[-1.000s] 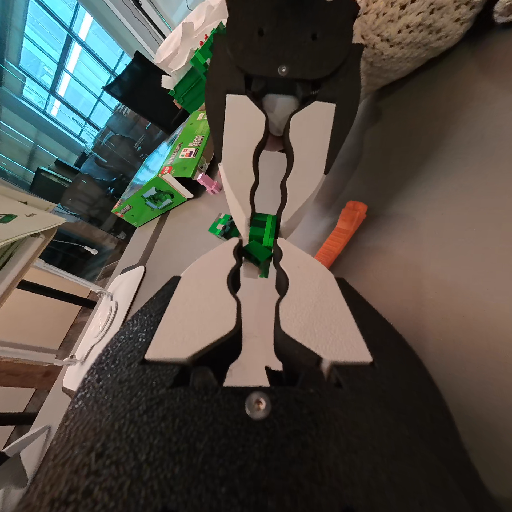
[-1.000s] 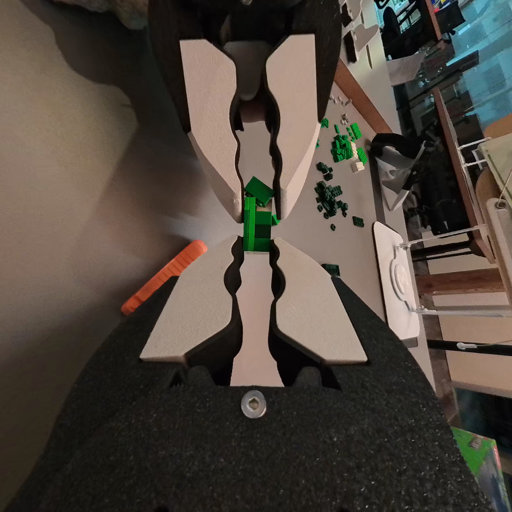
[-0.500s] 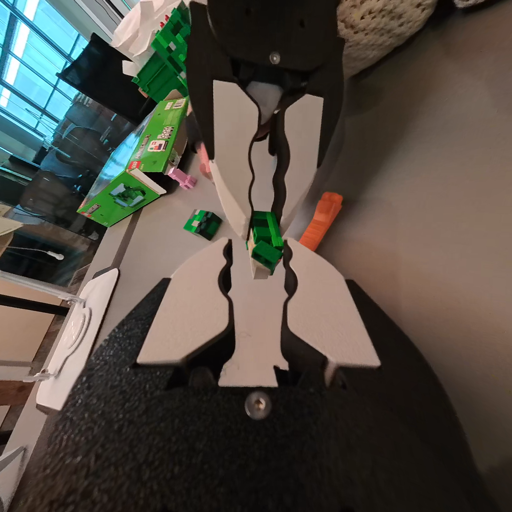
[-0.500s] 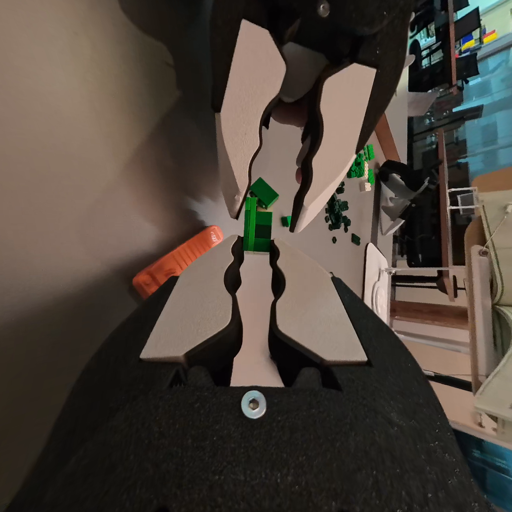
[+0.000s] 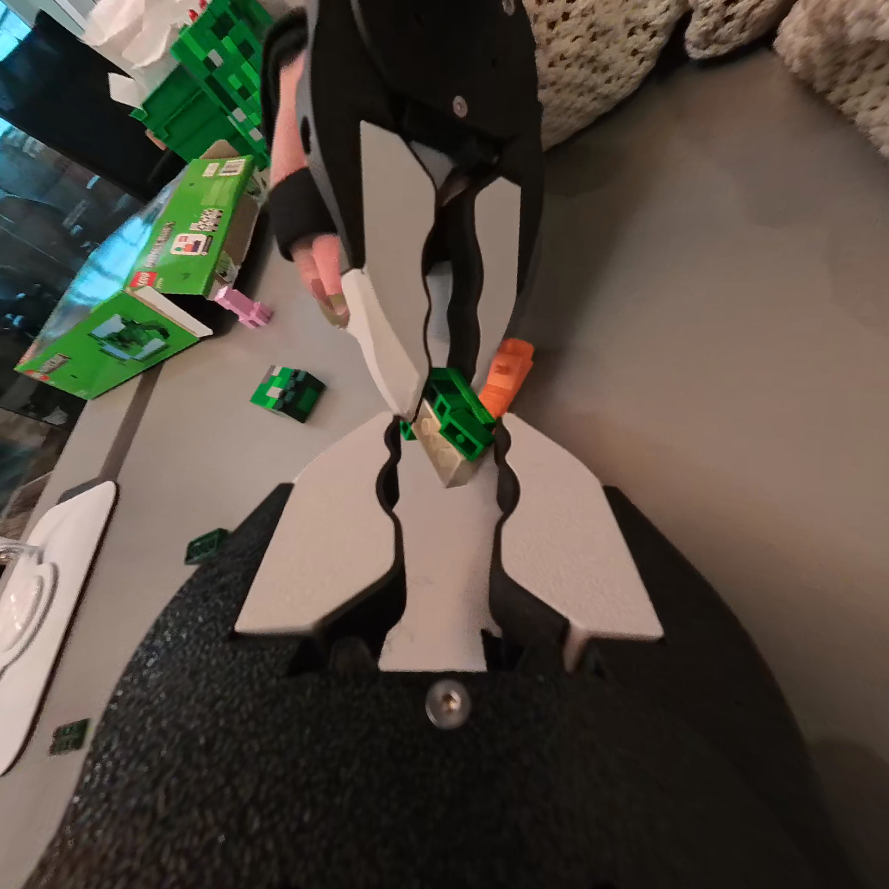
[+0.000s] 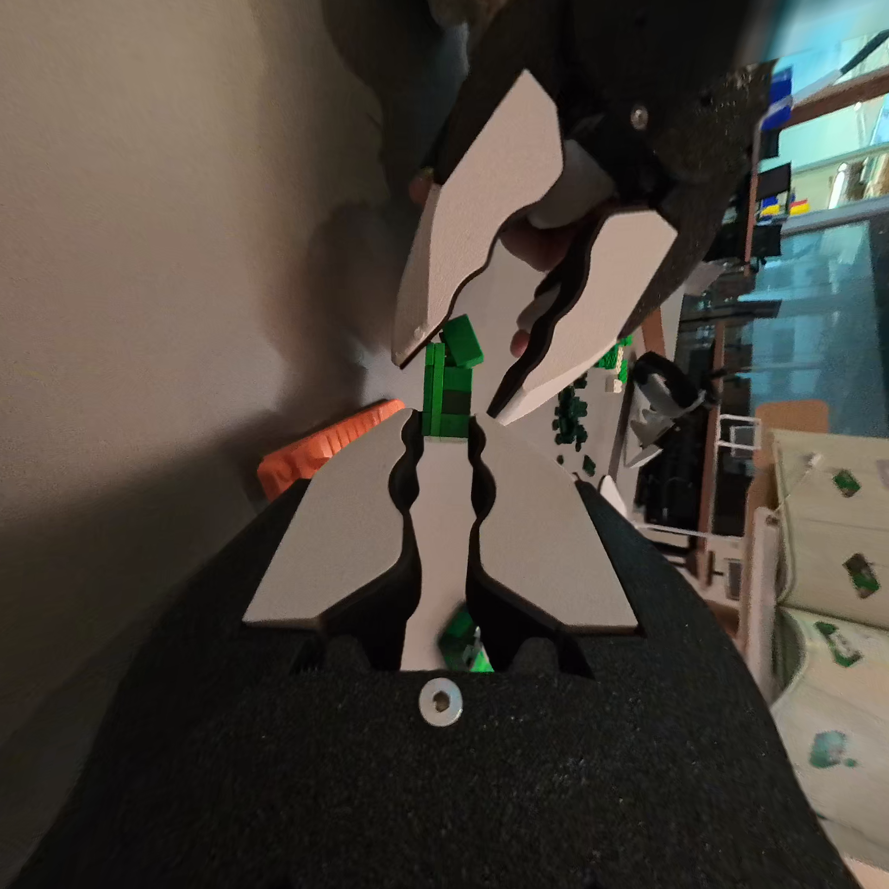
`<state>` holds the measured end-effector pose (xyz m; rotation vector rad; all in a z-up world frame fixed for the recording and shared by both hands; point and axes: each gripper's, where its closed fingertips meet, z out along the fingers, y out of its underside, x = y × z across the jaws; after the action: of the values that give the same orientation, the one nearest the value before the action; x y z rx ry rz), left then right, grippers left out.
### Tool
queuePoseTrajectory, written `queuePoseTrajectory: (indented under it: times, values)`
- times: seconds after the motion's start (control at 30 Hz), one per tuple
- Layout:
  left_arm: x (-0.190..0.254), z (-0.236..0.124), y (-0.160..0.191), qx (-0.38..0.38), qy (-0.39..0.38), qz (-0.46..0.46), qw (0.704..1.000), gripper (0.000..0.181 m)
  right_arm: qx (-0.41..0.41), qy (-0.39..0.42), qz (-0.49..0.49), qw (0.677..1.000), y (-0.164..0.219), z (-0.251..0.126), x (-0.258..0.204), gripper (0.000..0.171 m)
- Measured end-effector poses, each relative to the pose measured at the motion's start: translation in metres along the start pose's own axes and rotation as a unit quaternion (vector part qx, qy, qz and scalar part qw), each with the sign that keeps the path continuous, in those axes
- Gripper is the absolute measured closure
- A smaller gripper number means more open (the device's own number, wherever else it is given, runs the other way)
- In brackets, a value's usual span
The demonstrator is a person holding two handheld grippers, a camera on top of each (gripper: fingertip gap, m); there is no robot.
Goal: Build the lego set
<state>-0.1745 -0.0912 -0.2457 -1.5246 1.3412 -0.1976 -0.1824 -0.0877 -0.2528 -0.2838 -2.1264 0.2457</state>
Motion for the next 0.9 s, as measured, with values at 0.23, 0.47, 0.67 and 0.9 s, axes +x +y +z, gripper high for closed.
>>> queuePoseTrajectory:
  times: [0.23,0.47,0.67,0.9]
  values:
    - [0.004,-0.001,0.005,-0.015,0.018,-0.015,1.0,0.14,-0.002,0.016,-0.029,0.999,-0.001,0.005,-0.003,0.154]
    - [-0.003,-0.003,0.009,-0.024,-0.003,-0.015,1.0,0.137,-0.013,0.039,0.018,0.999,0.003,0.008,-0.001,0.154]
    - [-0.013,-0.008,0.007,-0.014,-0.031,-0.016,0.999,0.136,0.008,0.056,0.097,0.994,0.005,0.008,0.004,0.154]
    - [-0.015,-0.011,0.004,-0.006,-0.038,-0.018,0.999,0.134,0.039,0.059,0.14,0.988,0.004,0.008,0.006,0.154]
